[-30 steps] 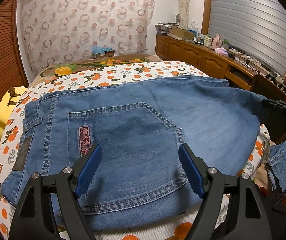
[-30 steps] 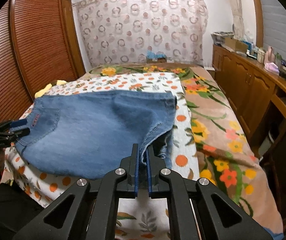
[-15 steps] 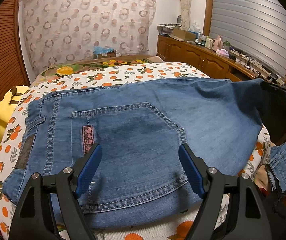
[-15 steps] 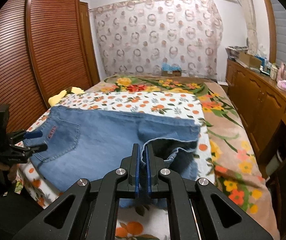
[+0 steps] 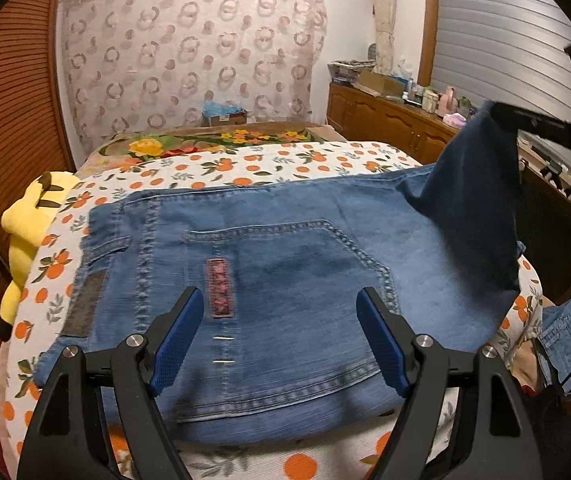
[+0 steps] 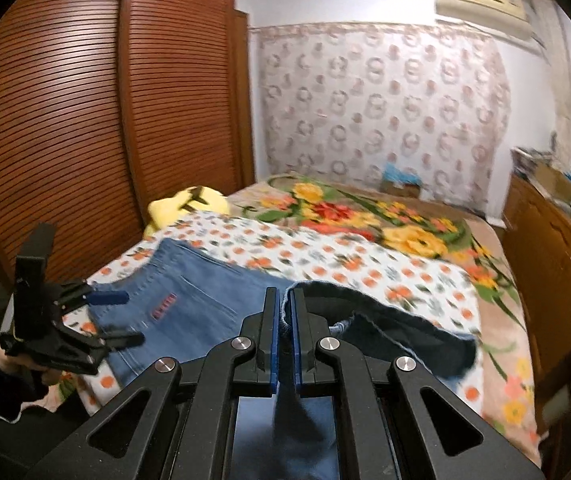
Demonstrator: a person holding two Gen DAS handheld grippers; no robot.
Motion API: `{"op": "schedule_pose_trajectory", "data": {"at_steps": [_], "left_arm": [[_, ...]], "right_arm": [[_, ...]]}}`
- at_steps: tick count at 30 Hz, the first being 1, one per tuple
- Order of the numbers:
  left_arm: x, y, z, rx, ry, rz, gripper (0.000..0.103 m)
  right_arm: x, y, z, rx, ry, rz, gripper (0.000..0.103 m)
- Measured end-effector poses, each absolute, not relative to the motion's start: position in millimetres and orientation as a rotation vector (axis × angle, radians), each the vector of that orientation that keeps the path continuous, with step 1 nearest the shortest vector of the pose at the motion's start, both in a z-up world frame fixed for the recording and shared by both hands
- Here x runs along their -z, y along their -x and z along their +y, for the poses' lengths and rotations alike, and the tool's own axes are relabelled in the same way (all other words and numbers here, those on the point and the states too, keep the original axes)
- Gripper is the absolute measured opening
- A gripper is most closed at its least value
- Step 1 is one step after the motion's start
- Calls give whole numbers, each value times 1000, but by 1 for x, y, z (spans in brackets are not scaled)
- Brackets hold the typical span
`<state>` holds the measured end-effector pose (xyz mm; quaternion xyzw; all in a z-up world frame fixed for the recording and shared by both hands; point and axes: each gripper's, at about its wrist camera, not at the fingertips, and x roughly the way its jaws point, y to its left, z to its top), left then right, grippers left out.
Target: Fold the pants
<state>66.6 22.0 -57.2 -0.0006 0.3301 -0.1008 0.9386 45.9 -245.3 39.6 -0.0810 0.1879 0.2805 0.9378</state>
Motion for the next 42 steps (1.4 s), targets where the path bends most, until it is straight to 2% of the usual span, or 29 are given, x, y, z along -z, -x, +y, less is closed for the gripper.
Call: {"op": "schedule_pose_trajectory", "data": {"at_steps": [8, 14, 16, 18, 21, 29, 39, 42], "left_arm": [[52, -58, 48, 172, 44, 654, 80], [56, -57, 60, 156, 66, 657, 80], [58, -58, 62, 154, 71, 660, 80], [59, -58, 61, 156, 71, 663, 80], [60, -58, 58, 162, 67, 666, 80], [61, -63, 47, 191, 58, 675, 80], [66, -76, 22, 270, 34, 702, 79], [68, -81, 16, 305, 35, 713, 76]], "right_arm": [[-40, -63, -192, -697, 240, 368, 5], [-22, -87, -181, -734, 258, 453, 5], [-19, -96, -178, -728, 266, 480, 11], [-17, -100, -180, -715, 273, 486, 28], [-20, -105, -185, -706, 261, 481, 37], [-18, -108, -208, -628, 227, 467, 42], [10, -91, -219, -513, 190, 564, 44], [16, -97, -221, -502, 167, 588, 46]]}}
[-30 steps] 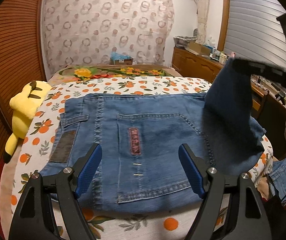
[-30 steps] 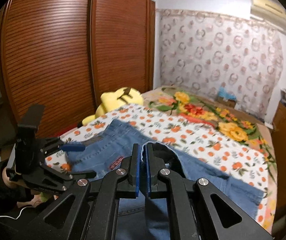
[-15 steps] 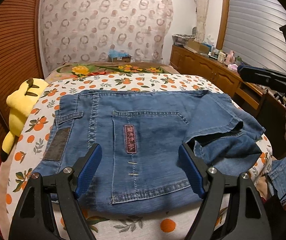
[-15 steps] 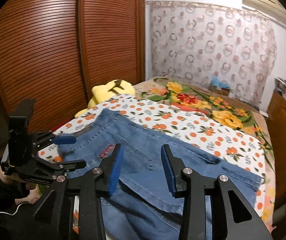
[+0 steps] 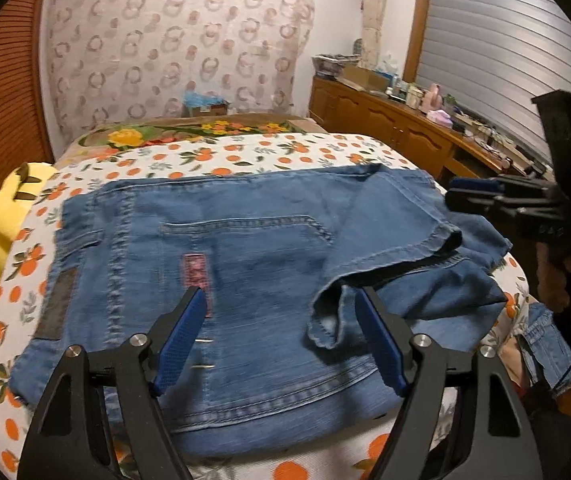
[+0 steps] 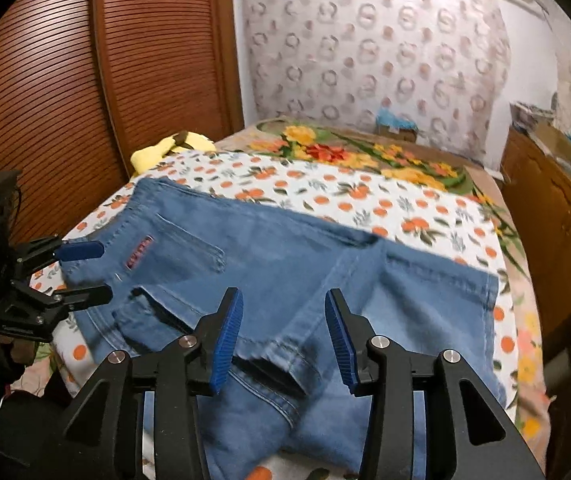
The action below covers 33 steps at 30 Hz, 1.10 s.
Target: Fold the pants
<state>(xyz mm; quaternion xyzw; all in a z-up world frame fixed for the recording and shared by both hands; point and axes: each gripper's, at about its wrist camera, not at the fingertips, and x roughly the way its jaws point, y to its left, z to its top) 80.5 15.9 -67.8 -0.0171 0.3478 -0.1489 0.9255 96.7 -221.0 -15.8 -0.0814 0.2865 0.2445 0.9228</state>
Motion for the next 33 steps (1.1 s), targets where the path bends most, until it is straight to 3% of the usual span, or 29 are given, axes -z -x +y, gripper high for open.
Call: {"op": "schedule_pose_trajectory", "data": {"at_steps": [6, 33], "left_arm": [[74, -89, 2, 365, 32, 751, 62], [101, -101, -14, 377, 14, 825, 62]], "right_arm": [[21, -106, -218, -486, 134, 627, 49], [53, -124, -208, -385, 94, 749, 67]]}}
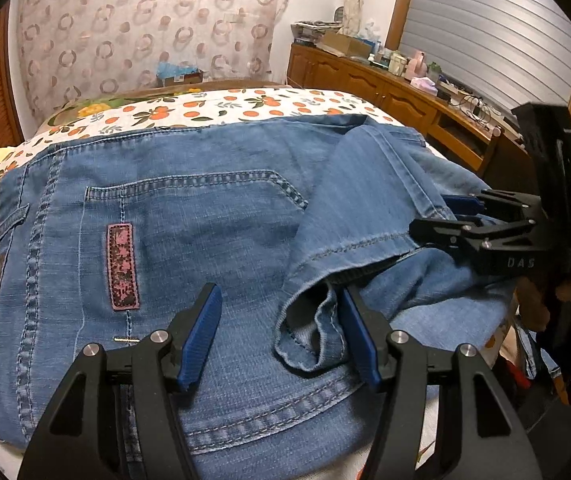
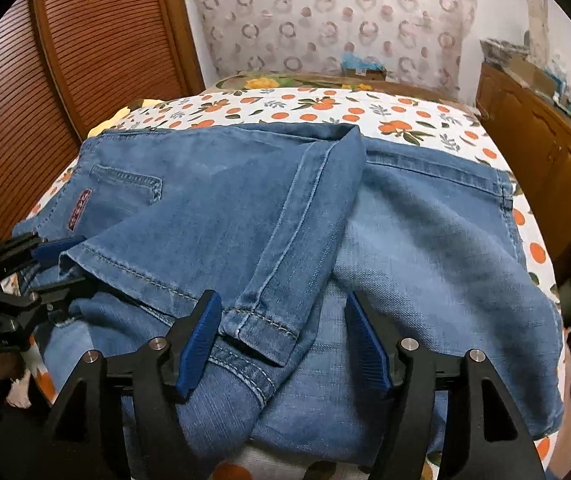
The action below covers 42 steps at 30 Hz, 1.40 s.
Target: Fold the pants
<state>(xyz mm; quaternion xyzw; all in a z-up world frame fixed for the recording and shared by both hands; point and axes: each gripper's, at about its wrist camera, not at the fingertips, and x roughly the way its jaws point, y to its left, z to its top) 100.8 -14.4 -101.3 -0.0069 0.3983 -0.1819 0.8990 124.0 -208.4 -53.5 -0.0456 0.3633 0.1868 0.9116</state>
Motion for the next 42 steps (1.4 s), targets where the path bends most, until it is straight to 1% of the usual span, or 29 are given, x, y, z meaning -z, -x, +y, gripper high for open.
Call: {"op": "schedule_pose_trajectory", "data": {"at_steps": [2, 4, 5, 7, 10, 12, 15, 16, 17, 18, 19, 20, 21, 22, 23, 24, 25, 26, 29, 32, 42], "left_arm": [[101, -101, -15, 376, 15, 822, 61], [101, -102, -14, 381, 19, 820, 53], [101, -102, -14, 382, 22, 818, 51], [100, -102, -15, 389, 26, 815, 41], [99, -101, -18, 399, 24, 808, 32], [98, -99, -20, 404, 22, 804, 27], [95, -97, -22, 400, 12, 790, 23], [94, -96, -23, 401, 13, 786, 22], [92, -95, -23, 402, 14, 782, 21], [91, -94, -23, 402, 15, 776, 21], [90, -94, -23, 402, 15, 772, 20], [89, -93, -24, 403, 14, 768, 19], [88, -93, -24, 403, 14, 766, 18], [87, -93, -25, 403, 13, 763, 16], [87, -92, -26, 404, 10, 761, 15], [86, -92, -26, 405, 8, 761, 13], [86, -91, -27, 406, 2, 758, 11], [85, -91, -28, 406, -3, 756, 10], [80, -87, -29, 407, -6, 737, 9], [69, -83, -28, 408, -2, 707, 7], [32, -71, -12, 396, 9, 608, 7]], "right_arm": [[57, -122, -207, -380, 99, 734, 67], [59, -120, -208, -375, 98, 718, 68], [60, -118, -208, -374, 103, 709, 68], [62, -116, -207, -378, 119, 701, 69], [63, -114, -208, -392, 137, 717, 72], [63, -112, -210, -403, 144, 716, 72], [62, -111, -215, -417, 119, 705, 72], [62, -111, -216, -418, 117, 708, 70], [61, -110, -217, -416, 114, 706, 63], [61, -109, -218, -423, 112, 703, 52], [61, -108, -219, -437, 104, 703, 48], [60, -108, -220, -450, 93, 705, 39], [60, -107, -221, -458, 85, 705, 33], [60, -106, -221, -458, 82, 700, 31], [60, -105, -221, -458, 82, 695, 23], [59, -103, -223, -457, 76, 686, 19], [58, -103, -225, -459, 64, 680, 17], [56, -102, -225, -461, 54, 672, 13], [47, -96, -232, -473, 35, 635, 9], [35, -91, -235, -488, 34, 596, 7], [2, -86, -231, -559, 43, 515, 7]]}}
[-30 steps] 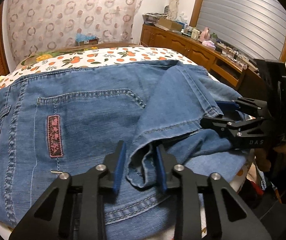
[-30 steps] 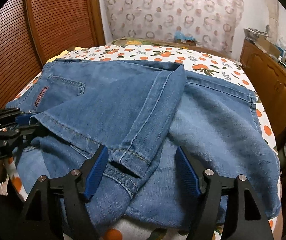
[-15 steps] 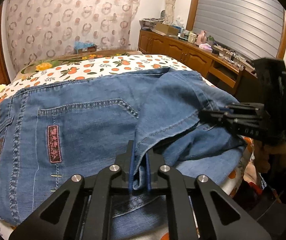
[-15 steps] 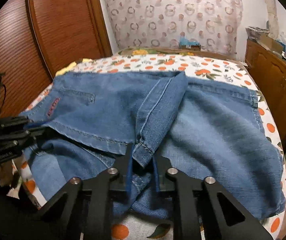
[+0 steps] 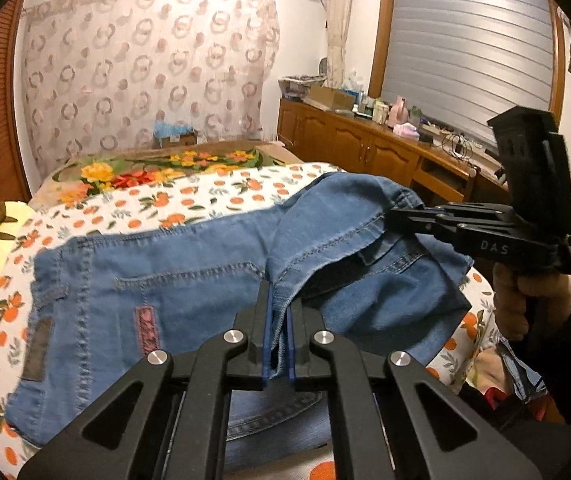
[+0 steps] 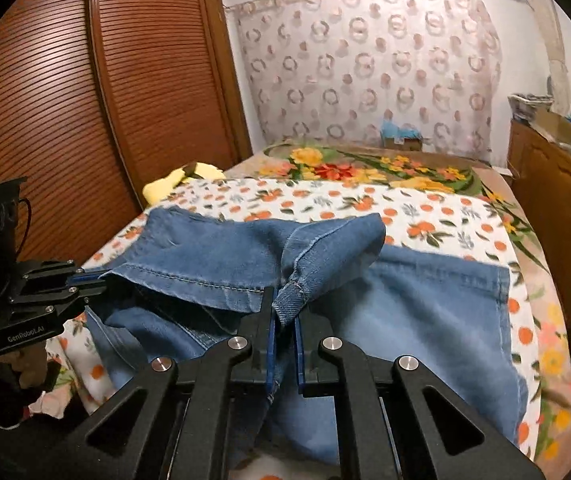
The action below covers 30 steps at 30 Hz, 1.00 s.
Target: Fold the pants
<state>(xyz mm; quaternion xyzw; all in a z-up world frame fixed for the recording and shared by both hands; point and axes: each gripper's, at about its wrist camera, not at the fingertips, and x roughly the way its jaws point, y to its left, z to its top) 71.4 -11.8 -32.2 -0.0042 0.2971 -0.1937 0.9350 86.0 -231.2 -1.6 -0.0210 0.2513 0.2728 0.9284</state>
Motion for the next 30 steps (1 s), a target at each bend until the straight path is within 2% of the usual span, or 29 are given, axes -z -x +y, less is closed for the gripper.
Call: {"op": "schedule_pose_trajectory", "data": {"at_steps": [4, 8, 11, 19, 20, 21, 30], "left_arm": [[29, -71, -9, 398, 4, 600, 6], [30, -70, -8, 400, 5, 601, 6], [32, -71, -9, 403, 1, 612, 6], [37, -73, -10, 397, 1, 632, 6], [36, -73, -9, 395, 2, 630, 6], [35, -73, -8, 395, 4, 628, 6], [10, -59, 16, 356, 21, 550, 6]], "right_arm": [[5, -96, -228, -570, 47, 545, 8], [11, -107, -225, -553, 56, 585, 25], [11, -110, -224, -546, 53, 600, 31], [0, -102, -219, -554, 44, 562, 31], [-2, -99, -220, -552, 43, 542, 27], [-3, -97, -221, -555, 42, 524, 5], [-26, -88, -204, -620, 76, 421, 5]]}}
